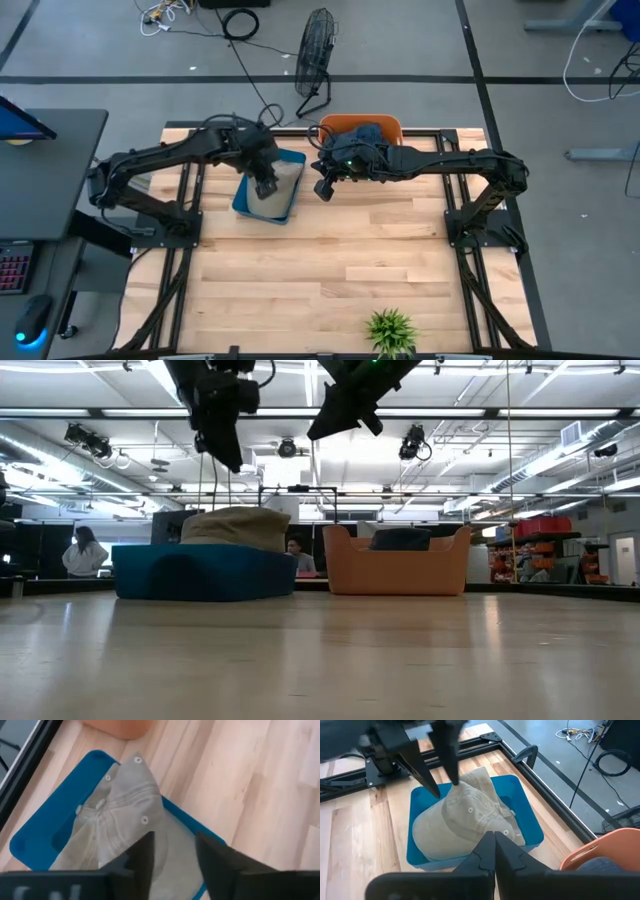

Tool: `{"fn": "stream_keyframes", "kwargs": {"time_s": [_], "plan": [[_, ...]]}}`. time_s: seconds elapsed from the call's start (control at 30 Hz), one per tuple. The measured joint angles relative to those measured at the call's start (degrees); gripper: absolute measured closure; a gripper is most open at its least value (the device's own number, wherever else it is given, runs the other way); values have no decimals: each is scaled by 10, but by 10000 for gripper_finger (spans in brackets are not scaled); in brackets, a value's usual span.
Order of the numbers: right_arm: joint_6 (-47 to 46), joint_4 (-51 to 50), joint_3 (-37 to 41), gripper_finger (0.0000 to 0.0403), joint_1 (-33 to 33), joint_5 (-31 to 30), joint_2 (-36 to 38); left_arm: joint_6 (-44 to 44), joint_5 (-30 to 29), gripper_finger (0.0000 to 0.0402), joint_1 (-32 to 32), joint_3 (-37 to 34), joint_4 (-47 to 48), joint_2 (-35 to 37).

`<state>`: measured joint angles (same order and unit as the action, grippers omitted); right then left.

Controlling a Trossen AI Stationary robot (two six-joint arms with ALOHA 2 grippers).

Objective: Pick & Place hat
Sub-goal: Return to Home Position

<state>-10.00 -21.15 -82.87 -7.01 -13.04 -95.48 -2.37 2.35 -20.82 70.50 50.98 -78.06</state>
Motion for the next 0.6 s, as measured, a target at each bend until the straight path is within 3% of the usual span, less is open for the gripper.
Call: {"fn": "stream_keyframes", "kwargs": {"time_s": [0.2,0.6], "plan": [[0,0,0,403,0,0,0,-25,-7,383,24,0,1,38],[0,0,0,403,0,0,0,-87,-47,398,130,-7,66,214]]}}
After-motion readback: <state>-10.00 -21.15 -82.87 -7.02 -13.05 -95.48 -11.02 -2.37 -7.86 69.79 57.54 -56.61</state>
